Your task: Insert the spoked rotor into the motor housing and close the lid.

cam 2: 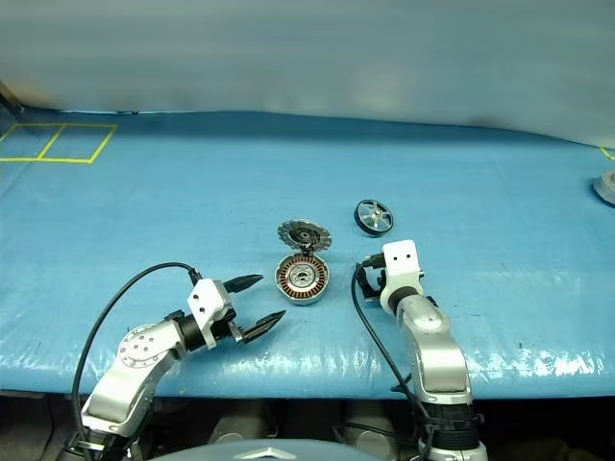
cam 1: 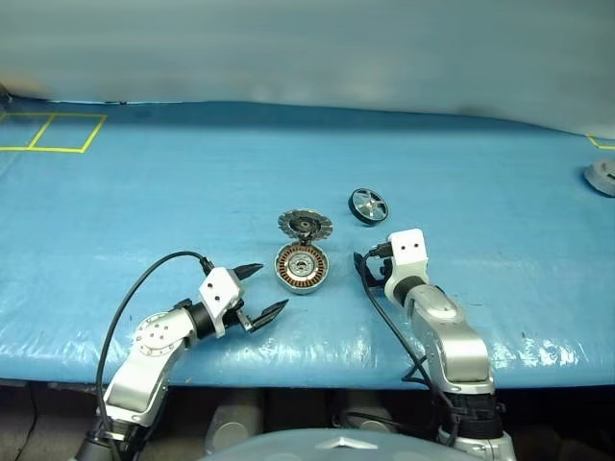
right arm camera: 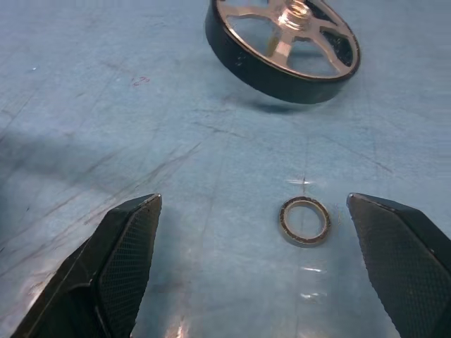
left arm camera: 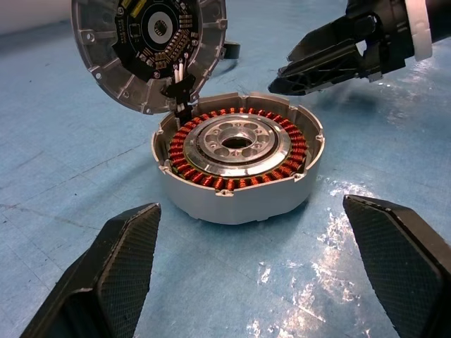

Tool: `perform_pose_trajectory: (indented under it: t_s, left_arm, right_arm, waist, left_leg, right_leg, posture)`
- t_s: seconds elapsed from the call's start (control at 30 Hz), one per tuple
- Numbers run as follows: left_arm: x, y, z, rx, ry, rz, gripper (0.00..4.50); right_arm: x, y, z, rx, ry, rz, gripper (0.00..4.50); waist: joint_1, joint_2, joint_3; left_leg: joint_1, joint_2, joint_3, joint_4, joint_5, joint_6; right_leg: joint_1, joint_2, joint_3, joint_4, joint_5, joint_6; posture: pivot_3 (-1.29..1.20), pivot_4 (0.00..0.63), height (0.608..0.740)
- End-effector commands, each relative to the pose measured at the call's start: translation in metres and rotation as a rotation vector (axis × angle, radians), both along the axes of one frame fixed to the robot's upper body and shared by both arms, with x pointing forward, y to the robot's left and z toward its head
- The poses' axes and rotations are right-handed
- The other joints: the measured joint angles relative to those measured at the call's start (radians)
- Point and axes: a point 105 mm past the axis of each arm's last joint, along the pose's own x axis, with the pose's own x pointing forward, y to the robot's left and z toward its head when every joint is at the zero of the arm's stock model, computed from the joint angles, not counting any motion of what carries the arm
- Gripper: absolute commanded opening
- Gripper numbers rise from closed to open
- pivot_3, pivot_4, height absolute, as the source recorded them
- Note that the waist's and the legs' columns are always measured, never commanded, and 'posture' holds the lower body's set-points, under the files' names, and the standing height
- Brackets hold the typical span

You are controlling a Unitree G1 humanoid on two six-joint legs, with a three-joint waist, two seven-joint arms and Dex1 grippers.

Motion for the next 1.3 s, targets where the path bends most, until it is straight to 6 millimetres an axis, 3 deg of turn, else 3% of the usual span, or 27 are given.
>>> perform_pose_trajectory:
  t_s: [0.03,0.2,0.3,0.63,0.77,1.13,1.3]
  left_arm:
    - [-0.001,-0.006,0.014,-0.031,-0.051,-0.014,4.5]
    - [0.0,-0.008,0.015,-0.034,-0.053,-0.01,4.5]
    - [0.0,-0.009,0.016,-0.048,-0.053,-0.011,4.5]
    - [0.0,-0.008,0.015,-0.055,-0.04,0.006,4.5]
    - [-0.001,-0.007,0.015,-0.051,-0.035,0.01,4.5]
    - [-0.004,-0.007,0.011,-0.03,-0.014,-0.011,4.5]
    - [-0.005,-0.006,0.01,-0.026,-0.011,-0.007,4.5]
  right_arm:
    - [0.003,-0.007,0.002,0.02,-0.032,-0.047,4.47]
    - [0.0,-0.004,-0.022,0.05,0.038,-0.071,4.47]
    - [-0.003,-0.003,-0.032,0.06,0.064,-0.084,3.88]
    - [-0.015,0.008,-0.044,0.032,0.087,-0.044,0.68]
    - [-0.023,0.016,-0.031,0.022,0.067,0.042,0.67]
    - [-0.047,0.072,0.053,0.026,-0.088,0.583,0.67]
    - [-0.047,0.1,0.064,0.054,-0.096,0.676,0.67]
  waist:
    - [0.0,0.0,0.0]
    - [-0.003,0.0,0.0]
    - [-0.003,-0.001,-0.001]
    - [-0.002,-0.003,-0.003]
    - [0.0,-0.004,-0.003]
    - [-0.003,-0.001,0.0]
    - [0.001,-0.001,0.0]
  left_leg:
    - [0.0,0.0,0.0,0.0,0.0,0.0]
    - [0.001,0.001,0.0,0.0,0.0,0.0]
    - [0.003,0.002,0.001,0.001,0.0,0.0]
    - [0.011,0.003,0.001,0.0,0.0,0.0]
    - [0.011,0.003,0.001,-0.001,-0.001,0.0]
    - [0.005,0.005,0.003,-0.001,-0.001,0.001]
    - [0.001,0.004,0.002,0.0,-0.001,0.001]
  right_leg:
    - [0.0,0.0,0.0,0.0,0.001,0.0]
    - [0.001,0.001,0.0,0.0,0.0,0.0]
    - [0.003,0.001,0.0,0.0,-0.004,-0.002]
    - [0.005,0.001,0.0,0.0,-0.006,-0.004]
    - [0.005,0.001,0.0,-0.001,-0.006,-0.004]
    - [0.003,0.001,0.0,0.0,-0.006,-0.005]
    - [0.0,0.002,0.0,0.0,-0.005,-0.003]
  posture:
    - [0.0,0.15,0.74]
    - [0.0,0.15,0.74]
    - [0.0,0.15,0.74]
    - [0.0,0.15,0.74]
    - [0.0,0.15,0.74]
    - [0.0,0.15,0.74]
    - [0.0,0.15,0.74]
